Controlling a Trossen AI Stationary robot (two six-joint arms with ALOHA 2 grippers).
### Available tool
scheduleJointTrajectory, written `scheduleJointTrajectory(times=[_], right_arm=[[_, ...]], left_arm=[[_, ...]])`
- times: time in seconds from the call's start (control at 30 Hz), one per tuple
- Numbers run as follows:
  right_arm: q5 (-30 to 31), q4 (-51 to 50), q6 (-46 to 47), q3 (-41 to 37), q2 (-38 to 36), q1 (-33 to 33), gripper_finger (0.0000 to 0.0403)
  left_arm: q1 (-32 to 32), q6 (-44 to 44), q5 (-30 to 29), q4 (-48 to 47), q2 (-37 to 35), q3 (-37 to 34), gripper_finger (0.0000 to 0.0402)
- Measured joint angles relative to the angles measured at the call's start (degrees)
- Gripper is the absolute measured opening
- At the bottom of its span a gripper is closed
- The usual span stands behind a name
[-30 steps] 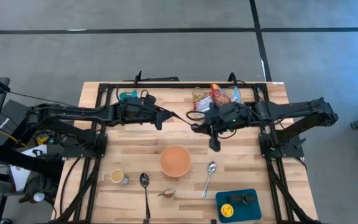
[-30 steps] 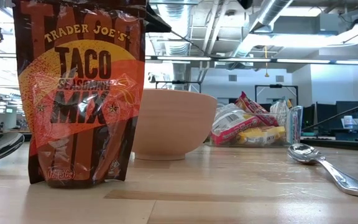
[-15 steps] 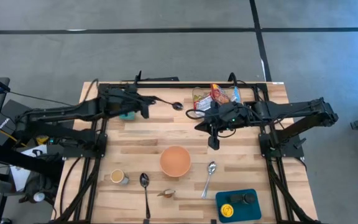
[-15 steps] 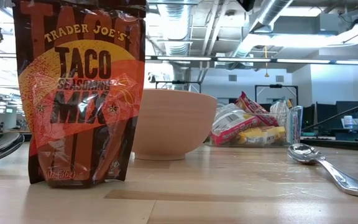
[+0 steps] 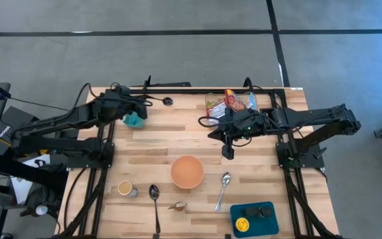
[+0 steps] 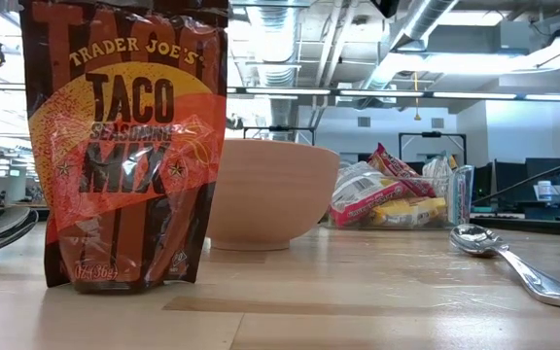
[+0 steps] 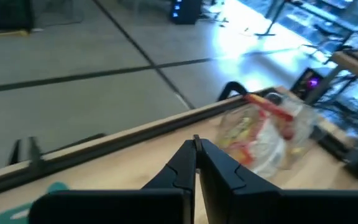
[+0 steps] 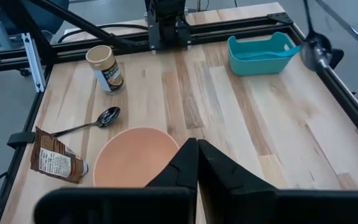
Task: Pick & Place Food Item
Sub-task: Put the top black spoon into the light green bin
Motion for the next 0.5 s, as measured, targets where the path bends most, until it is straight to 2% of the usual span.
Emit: scheduleJointTrajectory(times=[0.3,0.5], right_arm=[[0.02,-0.03,0.02,0.0,0.0,0.02,0.0],[0.02,-0.18,0.02,0.0,0.0,-0.02,0.0]], left_arm=[[0.79,-1.3,-7.5,-8.68,-0.34,0.0,0.0004],[0.79,-5.14,-9.23,-11.87,-0.32,0.0,0.0002]])
